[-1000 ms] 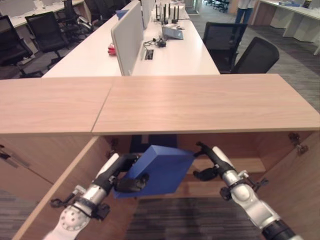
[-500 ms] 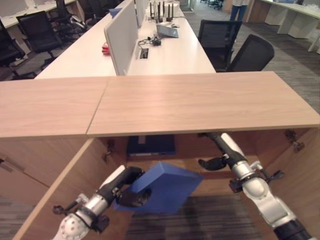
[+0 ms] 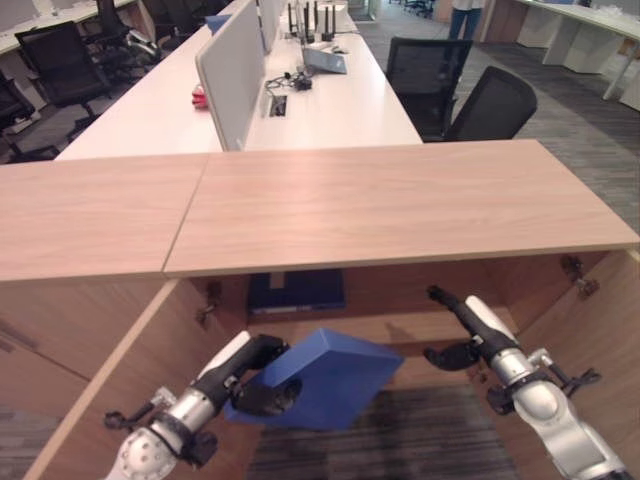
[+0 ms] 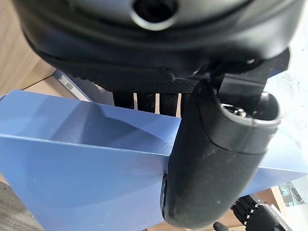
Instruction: Put the empty folder in the office cabinet
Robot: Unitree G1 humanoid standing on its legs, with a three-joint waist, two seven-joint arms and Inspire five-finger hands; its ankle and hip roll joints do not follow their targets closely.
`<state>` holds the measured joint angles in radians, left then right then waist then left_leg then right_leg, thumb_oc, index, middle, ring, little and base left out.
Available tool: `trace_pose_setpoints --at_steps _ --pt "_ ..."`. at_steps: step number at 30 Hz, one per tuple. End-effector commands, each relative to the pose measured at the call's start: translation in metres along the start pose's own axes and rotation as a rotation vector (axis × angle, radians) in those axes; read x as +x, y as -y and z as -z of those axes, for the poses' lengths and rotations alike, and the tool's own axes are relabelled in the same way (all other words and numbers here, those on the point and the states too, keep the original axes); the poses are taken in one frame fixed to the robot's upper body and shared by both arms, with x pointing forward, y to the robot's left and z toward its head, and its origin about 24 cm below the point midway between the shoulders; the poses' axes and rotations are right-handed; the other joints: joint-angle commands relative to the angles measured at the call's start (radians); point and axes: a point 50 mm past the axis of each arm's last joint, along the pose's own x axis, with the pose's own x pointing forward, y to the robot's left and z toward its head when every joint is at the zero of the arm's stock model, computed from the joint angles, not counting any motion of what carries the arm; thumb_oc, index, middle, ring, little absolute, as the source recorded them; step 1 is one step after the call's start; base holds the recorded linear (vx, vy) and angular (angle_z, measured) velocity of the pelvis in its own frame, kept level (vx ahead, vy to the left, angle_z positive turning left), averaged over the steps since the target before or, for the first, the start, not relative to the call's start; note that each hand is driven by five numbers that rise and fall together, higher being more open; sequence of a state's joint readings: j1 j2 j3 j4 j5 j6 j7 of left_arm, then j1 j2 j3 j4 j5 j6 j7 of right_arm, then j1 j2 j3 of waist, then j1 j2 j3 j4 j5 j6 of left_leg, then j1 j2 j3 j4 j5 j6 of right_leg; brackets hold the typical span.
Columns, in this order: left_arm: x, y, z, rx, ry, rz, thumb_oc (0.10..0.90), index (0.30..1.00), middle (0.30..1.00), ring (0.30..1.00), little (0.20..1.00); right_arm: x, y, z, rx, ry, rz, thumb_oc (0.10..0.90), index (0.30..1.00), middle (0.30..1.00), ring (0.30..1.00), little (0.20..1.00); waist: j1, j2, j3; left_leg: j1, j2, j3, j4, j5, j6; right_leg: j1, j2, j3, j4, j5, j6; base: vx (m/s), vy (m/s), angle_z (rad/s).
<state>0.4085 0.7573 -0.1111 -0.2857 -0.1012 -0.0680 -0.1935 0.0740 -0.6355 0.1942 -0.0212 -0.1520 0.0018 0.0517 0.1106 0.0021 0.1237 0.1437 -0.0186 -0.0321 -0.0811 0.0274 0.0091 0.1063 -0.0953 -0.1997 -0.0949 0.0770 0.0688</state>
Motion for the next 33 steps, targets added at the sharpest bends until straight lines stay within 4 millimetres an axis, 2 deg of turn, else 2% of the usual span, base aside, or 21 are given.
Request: trace_pose_setpoints --at_steps 1,7,12,13,15,23,24,31,32,33 --pt "0.003 -0.033 -0.060 0.160 0.318 -0.138 0.400 0.300 0.300 0.300 0.300 0.022 0.028 -0.054 -0.031 0.273 0.044 0.800 0.900 0.900 0.900 0.900 -0.002 -0.055 -0.055 0.006 -0.002 -0.071 -0.006 -0.079 -0.011 0.046 -0.040 -0.033 0.008 -0.039 0.053 0.00 0.000 0.00" --pt "0.009 -0.037 -0.070 0.222 0.362 -0.147 0.400 0.300 0.300 0.300 0.300 0.028 0.022 -0.075 -0.010 0.362 -0.009 0.800 0.900 0.900 0.900 0.900 0.003 -0.056 -0.059 0.007 0.000 -0.069 -0.006 -0.078 -0.014 0.048 -0.040 -0.034 0.008 -0.039 0.054 0.00 0.000 0.00" --pt "0.014 -0.033 -0.079 0.176 0.417 -0.120 0.400 0.300 0.300 0.300 0.300 0.035 0.018 -0.085 0.002 0.402 -0.032 0.800 0.900 0.900 0.900 0.900 0.005 -0.057 -0.061 0.009 -0.001 -0.070 -0.006 -0.077 -0.014 0.047 -0.039 -0.032 0.008 -0.038 0.053 0.00 0.000 0.00" --pt "0.016 -0.032 -0.094 0.131 0.501 -0.102 0.400 0.300 0.300 0.300 0.300 0.040 0.011 -0.094 0.015 0.432 -0.065 0.800 0.900 0.900 0.900 0.900 0.006 -0.057 -0.062 0.009 -0.001 -0.072 -0.006 -0.077 -0.014 0.047 -0.040 -0.031 0.008 -0.037 0.053 0.00 0.000 0.00" --pt "0.018 -0.032 -0.104 0.120 0.554 -0.101 0.400 0.300 0.300 0.300 0.300 0.044 0.004 -0.097 0.033 0.441 -0.095 0.800 0.900 0.900 0.900 0.900 0.007 -0.057 -0.063 0.010 -0.001 -0.071 -0.006 -0.076 -0.014 0.047 -0.040 -0.030 0.008 -0.036 0.052 0.00 0.000 0.00" --pt "0.021 -0.035 -0.126 0.164 0.664 -0.126 0.400 0.300 0.300 0.300 0.300 0.048 -0.017 -0.105 0.077 0.461 -0.189 0.800 0.900 0.900 0.900 0.900 0.005 -0.060 -0.065 0.012 -0.001 -0.071 -0.006 -0.077 -0.015 0.050 -0.041 -0.033 0.008 -0.037 0.051 0.00 0.000 0.00" --pt "0.021 -0.036 -0.132 0.183 0.691 -0.133 0.400 0.300 0.300 0.300 0.300 0.048 -0.025 -0.109 0.091 0.474 -0.233 0.800 0.900 0.900 0.900 0.900 0.005 -0.061 -0.067 0.012 -0.002 -0.071 -0.006 -0.078 -0.016 0.049 -0.041 -0.034 0.008 -0.037 0.051 0.00 0.000 0.00" --pt "0.018 -0.036 -0.155 0.228 0.806 -0.130 0.400 0.300 0.300 0.300 0.300 0.051 -0.047 -0.120 0.054 0.501 -0.371 0.800 0.900 0.900 0.900 0.900 0.008 -0.067 -0.071 0.012 0.000 -0.073 -0.006 -0.079 -0.017 0.051 -0.041 -0.035 0.008 -0.038 0.051 0.00 0.000 0.00" --pt "0.018 -0.036 -0.155 0.228 0.806 -0.130 0.400 0.300 0.300 0.300 0.300 0.051 -0.047 -0.120 0.054 0.502 -0.371 0.596 0.594 0.594 0.594 0.594 0.008 -0.067 -0.070 0.012 0.000 -0.073 -0.006 -0.079 -0.018 0.051 -0.041 -0.035 0.008 -0.038 0.051 0.00 0.000 0.00" --pt "0.018 -0.034 -0.159 0.214 0.828 -0.118 0.400 0.300 0.300 0.300 0.300 0.053 -0.049 -0.121 0.048 0.503 -0.381 0.513 0.469 0.469 0.469 0.469 0.009 -0.067 -0.071 0.012 0.000 -0.073 -0.006 -0.079 -0.018 0.051 -0.041 -0.035 0.008 -0.038 0.051 0.00 0.000 0.00"
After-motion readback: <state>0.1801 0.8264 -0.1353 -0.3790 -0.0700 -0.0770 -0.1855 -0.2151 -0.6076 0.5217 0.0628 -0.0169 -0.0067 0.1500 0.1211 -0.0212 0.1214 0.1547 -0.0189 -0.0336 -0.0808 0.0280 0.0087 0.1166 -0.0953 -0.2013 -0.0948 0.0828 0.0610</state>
